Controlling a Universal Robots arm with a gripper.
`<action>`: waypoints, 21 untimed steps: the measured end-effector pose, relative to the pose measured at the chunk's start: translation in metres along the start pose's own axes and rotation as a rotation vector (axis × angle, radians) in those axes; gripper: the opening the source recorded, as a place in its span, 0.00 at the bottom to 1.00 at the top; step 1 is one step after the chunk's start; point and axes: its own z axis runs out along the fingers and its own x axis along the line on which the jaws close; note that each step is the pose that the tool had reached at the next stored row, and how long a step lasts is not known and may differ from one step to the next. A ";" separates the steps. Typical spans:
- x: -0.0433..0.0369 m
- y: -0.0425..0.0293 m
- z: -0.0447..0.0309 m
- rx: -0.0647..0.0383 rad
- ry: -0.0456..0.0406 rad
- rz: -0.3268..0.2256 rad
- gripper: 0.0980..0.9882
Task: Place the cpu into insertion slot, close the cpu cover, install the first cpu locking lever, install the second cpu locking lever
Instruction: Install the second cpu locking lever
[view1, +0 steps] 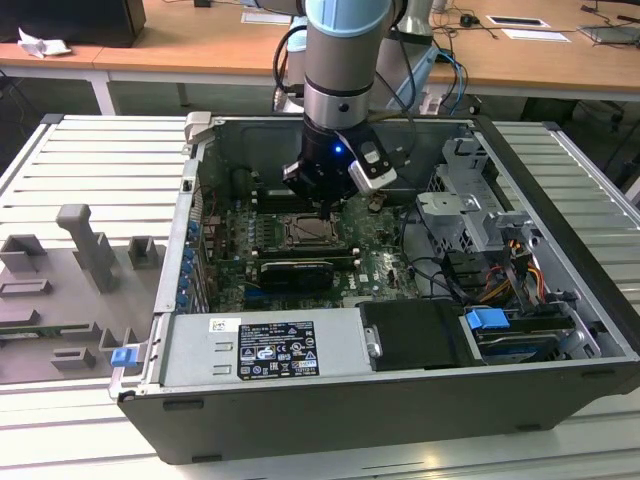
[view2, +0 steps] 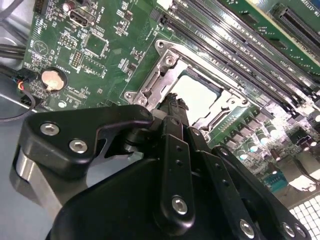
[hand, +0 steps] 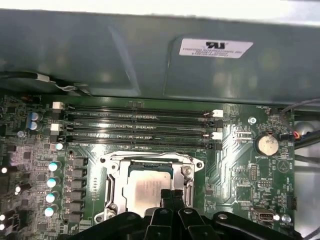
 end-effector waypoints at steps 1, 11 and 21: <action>0.0000 -0.0005 -0.0001 0.000 0.0002 0.000 0.01; 0.0005 -0.0112 -0.0028 0.000 0.0001 0.000 0.01; 0.0009 -0.0194 -0.0032 0.000 0.0002 0.000 0.01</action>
